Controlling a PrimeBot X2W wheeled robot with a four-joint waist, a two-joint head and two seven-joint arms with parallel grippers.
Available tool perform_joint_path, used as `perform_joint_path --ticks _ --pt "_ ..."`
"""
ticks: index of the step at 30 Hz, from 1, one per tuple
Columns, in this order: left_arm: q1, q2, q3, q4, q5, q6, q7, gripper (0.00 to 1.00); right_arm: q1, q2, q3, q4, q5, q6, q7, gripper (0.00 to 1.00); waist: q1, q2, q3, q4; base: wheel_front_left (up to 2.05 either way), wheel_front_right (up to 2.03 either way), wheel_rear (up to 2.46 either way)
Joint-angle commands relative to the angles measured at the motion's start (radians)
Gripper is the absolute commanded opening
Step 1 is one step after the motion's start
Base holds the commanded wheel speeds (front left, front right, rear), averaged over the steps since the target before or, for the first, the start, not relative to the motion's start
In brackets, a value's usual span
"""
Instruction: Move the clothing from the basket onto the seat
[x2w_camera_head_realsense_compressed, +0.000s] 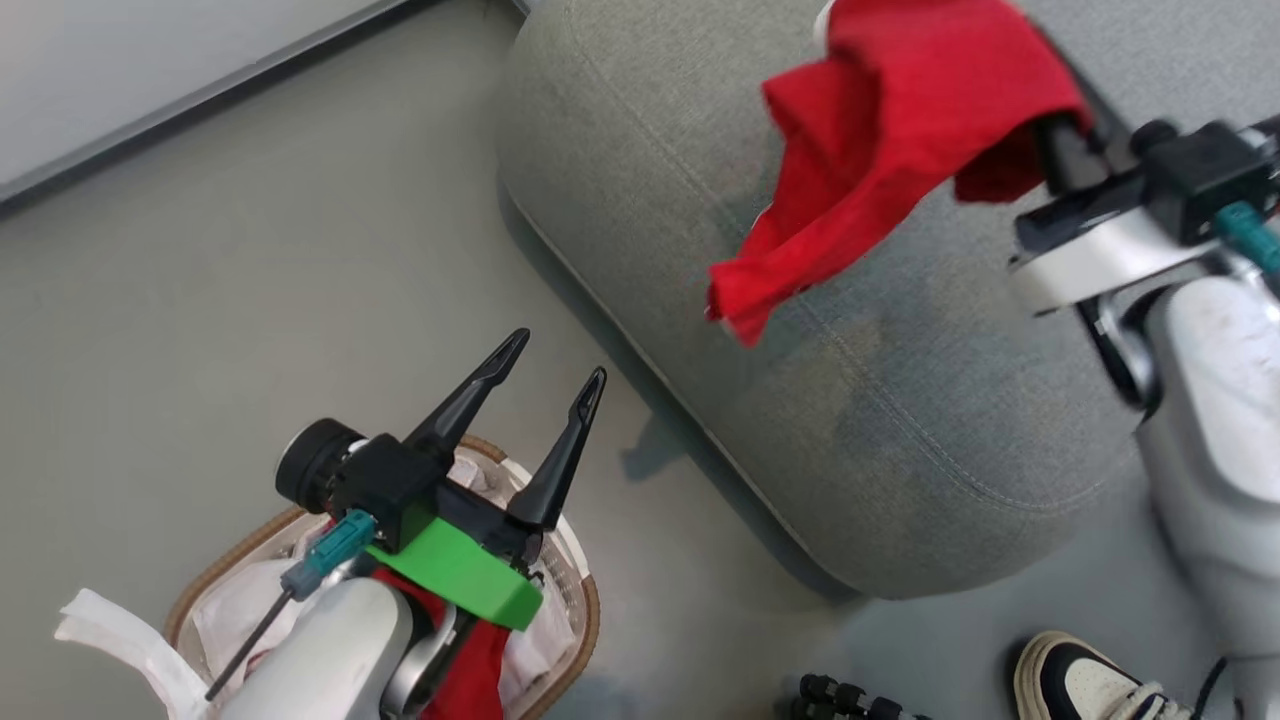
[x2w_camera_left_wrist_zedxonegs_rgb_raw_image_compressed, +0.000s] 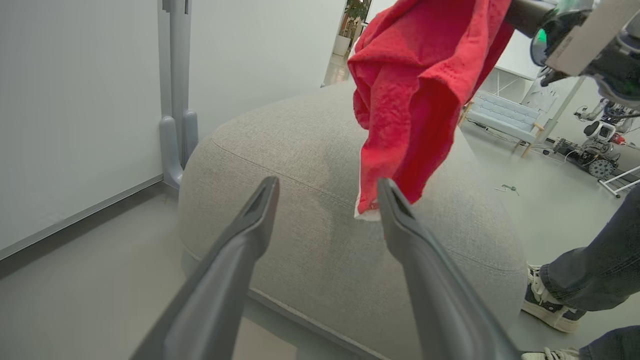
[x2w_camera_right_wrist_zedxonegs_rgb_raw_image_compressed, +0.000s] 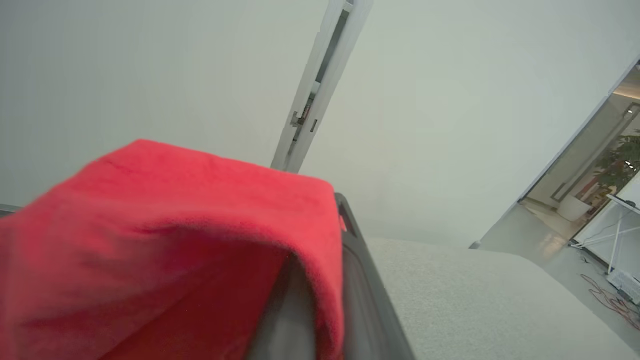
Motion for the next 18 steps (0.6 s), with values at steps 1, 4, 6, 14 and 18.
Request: perform_joint_path --ticks 1,4,6,14,18 --pt "-0.027 0.017 0.001 -0.007 0.0 -0.004 0.0 1.0 -0.036 -0.016 -0.021 0.006 -0.008 -0.001 -0.005 0.0 0.0 -0.0001 0.089 0.059 0.0 0.0 0.0" --pt "-0.046 0.038 -0.003 -0.014 -0.003 -0.004 0.0 1.0 -0.117 -0.074 -0.061 0.042 -0.028 -0.001 -0.005 0.0 0.0 -0.0001 0.129 0.088 0.0 0.0 0.0" --pt "-0.064 0.051 -0.007 -0.022 -0.005 -0.004 0.0 1.0 -0.169 -0.114 -0.089 0.081 -0.044 -0.001 -0.005 0.0 0.0 -0.0001 0.161 0.109 0.0 0.0 0.0" --pt "-0.108 0.081 -0.005 -0.045 -0.004 -0.004 0.0 1.0 -0.311 -0.208 -0.174 0.24 -0.155 -0.001 0.002 0.0 0.0 -0.0001 0.256 0.172 0.0 0.0 0.0" --pt "-0.117 0.091 -0.008 -0.052 0.0 -0.004 0.0 1.0 -0.344 -0.207 -0.25 0.301 -0.201 -0.001 0.004 0.0 0.0 -0.0001 0.291 0.199 0.0 0.0 0.0"
